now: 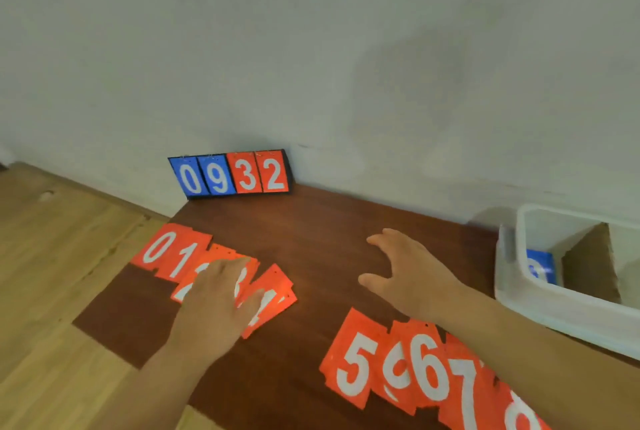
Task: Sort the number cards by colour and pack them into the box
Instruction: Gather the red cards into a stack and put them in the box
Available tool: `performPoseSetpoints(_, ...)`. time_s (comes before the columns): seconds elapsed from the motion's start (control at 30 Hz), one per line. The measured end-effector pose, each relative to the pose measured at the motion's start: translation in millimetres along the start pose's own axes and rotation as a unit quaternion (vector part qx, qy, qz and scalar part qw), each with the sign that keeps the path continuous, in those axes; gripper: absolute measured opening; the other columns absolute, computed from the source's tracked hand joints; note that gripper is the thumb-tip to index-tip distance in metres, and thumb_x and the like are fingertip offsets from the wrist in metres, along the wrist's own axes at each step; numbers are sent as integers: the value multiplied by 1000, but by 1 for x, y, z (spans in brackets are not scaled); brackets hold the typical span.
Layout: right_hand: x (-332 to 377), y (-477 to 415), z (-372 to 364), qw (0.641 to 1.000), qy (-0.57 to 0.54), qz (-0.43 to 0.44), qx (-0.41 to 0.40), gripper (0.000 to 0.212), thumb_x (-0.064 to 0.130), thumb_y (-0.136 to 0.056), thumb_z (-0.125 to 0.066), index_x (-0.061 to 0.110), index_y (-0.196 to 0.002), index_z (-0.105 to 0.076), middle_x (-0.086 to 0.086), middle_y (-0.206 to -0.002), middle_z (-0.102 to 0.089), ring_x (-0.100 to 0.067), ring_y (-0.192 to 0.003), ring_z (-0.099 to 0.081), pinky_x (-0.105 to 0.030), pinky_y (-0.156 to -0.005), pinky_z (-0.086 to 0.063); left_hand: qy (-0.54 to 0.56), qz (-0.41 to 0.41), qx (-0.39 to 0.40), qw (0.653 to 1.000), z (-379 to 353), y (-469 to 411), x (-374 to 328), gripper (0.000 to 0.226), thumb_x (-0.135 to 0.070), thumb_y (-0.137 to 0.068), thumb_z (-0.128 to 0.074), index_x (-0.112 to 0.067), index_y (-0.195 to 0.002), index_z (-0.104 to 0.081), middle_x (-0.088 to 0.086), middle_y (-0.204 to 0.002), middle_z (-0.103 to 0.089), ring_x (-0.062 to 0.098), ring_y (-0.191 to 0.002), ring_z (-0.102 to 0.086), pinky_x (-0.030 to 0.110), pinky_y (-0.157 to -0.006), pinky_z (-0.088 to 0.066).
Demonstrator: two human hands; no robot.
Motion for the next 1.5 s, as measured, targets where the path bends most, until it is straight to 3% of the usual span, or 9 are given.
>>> performPoseSetpoints(0.17, 89, -73, -71, 999, 27, 4, 36, 77, 62, -83, -62, 33, -150, -36, 2, -163, -24, -20, -149, -25, -38, -121, -25, -14, 55, 8, 998, 16, -32, 130, 63, -56, -86, -66, -30, -141, -50, 1, -138, -52, 28, -127, -49, 45, -105, -44)
performPoseSetpoints(0.3, 170, -147, -136, 997, 24, -6, 80, 79, 61, -82, -63, 32, -150, -37, -2, -162, -26, -22, -149, -27, -40, -120, -28, -17, 85, 39, 995, 30, -62, 244, 72, -66, -81, -55, -33, -143, -45, 2, -134, -51, 29, -125, -51, 46, -103, -46)
performPoseSetpoints(0.43, 254, -209, -192, 992, 14, -3, 124, 76, 53, -84, -68, 28, -150, -38, -2, -160, -27, -23, -145, -31, -38, -117, -32, -5, 136, 75, 988, 48, -86, 333, 72, -55, -83, -68, -31, -146, -43, 4, -128, -47, 28, -124, -48, 41, -104, -43)
performPoseSetpoints(0.57, 309, -258, -234, 988, 17, -11, 151, 67, 47, -82, -70, 25, -141, -46, 1, -139, -42, -21, -126, -49, -37, -102, -47, 37, 180, 106, 977, 45, -114, 392, 73, -53, -85, -69, -34, -149, -39, 5, -138, -40, 29, -132, -43, 42, -107, -41)
performPoseSetpoints(0.87, 349, -347, -294, 981, 71, -30, 176, 62, 48, -83, -68, 25, -137, -47, 0, -129, -46, -20, -115, -51, -40, -95, -51, 148, 198, 177, 953, -8, -164, 442, 82, -48, -86, -70, -41, -153, -24, -1, -153, -30, 22, -141, -36, 40, -114, -38)
performPoseSetpoints(1.07, 351, -393, -327, 976, 149, -15, 159, 77, 60, -79, -67, 28, -142, -38, -4, -145, -35, -28, -131, -37, -47, -106, -41, 182, 175, 209, 945, -43, -198, 457, 81, -51, -88, -68, -47, -153, -21, -9, -155, -33, 15, -143, -36, 44, -115, -40)
performPoseSetpoints(1.13, 349, -399, -338, 976, 151, -14, 155, 77, 60, -79, -68, 27, -142, -39, -4, -141, -37, -26, -128, -39, -44, -106, -40, 209, 184, 215, 936, -49, -205, 460, 79, -48, -90, -68, -45, -154, -21, -12, -156, -34, 12, -143, -37, 42, -116, -40)
performPoseSetpoints(1.4, 370, -422, -362, 990, 70, 12, 122, 73, 49, -79, -76, 23, -139, -44, 0, -128, -44, -20, -118, -46, -37, -102, -44, 267, 247, 164, 917, -48, -225, 474, 61, -34, -94, -69, -46, -146, -40, -16, -144, -52, 11, -131, -52, 42, -106, -51)
performPoseSetpoints(1.5, 372, -425, -363, 992, 23, 11, 122, 75, 44, -80, -77, 24, -143, -40, 1, -132, -45, -18, -120, -47, -36, -103, -46, 269, 267, 149, 913, -43, -233, 473, 45, -24, -94, -68, -47, -131, -55, -20, -130, -57, 13, -125, -56, 40, -102, -53)
Point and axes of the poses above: each hand's wrist, its own y-axis away from the middle knuckle, its own z-axis out of the back of the hand, x = y × z, the point moved 2 cm from there along -y, towards the middle knuckle
